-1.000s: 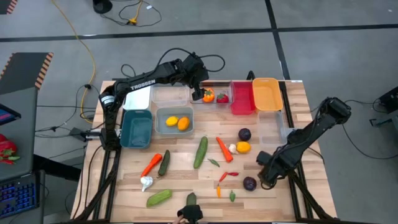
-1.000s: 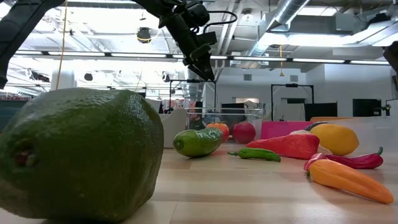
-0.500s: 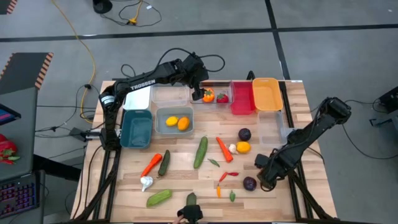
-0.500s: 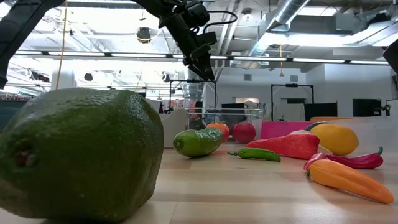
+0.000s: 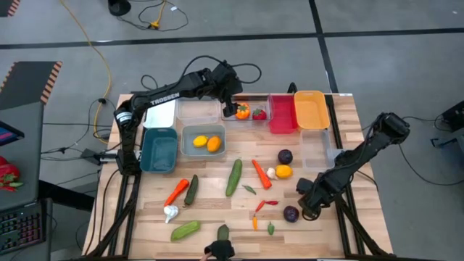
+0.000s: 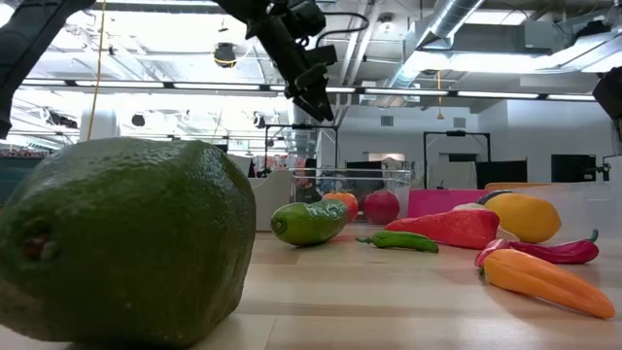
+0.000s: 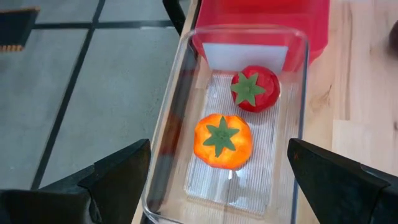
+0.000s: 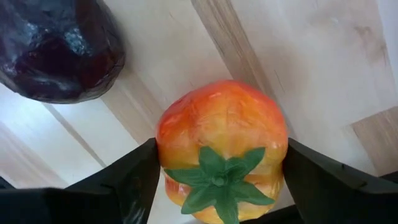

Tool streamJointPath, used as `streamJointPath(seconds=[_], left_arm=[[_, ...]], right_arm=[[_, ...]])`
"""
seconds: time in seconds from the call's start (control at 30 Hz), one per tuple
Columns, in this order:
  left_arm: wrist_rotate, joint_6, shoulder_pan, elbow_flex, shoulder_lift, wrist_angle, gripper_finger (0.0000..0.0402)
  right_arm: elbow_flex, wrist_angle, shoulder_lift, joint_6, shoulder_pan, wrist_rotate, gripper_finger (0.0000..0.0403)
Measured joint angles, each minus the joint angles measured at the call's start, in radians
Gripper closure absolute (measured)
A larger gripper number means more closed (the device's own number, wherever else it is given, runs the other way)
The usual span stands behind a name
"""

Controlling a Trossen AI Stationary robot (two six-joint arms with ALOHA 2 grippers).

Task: Sort produce into baskets
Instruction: Put the orange tomato into the top right transparent bin

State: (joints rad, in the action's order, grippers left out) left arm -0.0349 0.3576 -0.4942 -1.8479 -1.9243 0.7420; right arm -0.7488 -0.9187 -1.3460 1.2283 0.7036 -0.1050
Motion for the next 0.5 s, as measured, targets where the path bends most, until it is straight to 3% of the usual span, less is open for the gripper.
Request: streamJointPath(seconds=[0.5], left_arm=[[0.005,-0.017,0.011,-0.001,0.140,0.223,0.0035]], right_arm=[[-0.095,-0.001,-0.004,-0.207,-0.156,0.028,0.0076]])
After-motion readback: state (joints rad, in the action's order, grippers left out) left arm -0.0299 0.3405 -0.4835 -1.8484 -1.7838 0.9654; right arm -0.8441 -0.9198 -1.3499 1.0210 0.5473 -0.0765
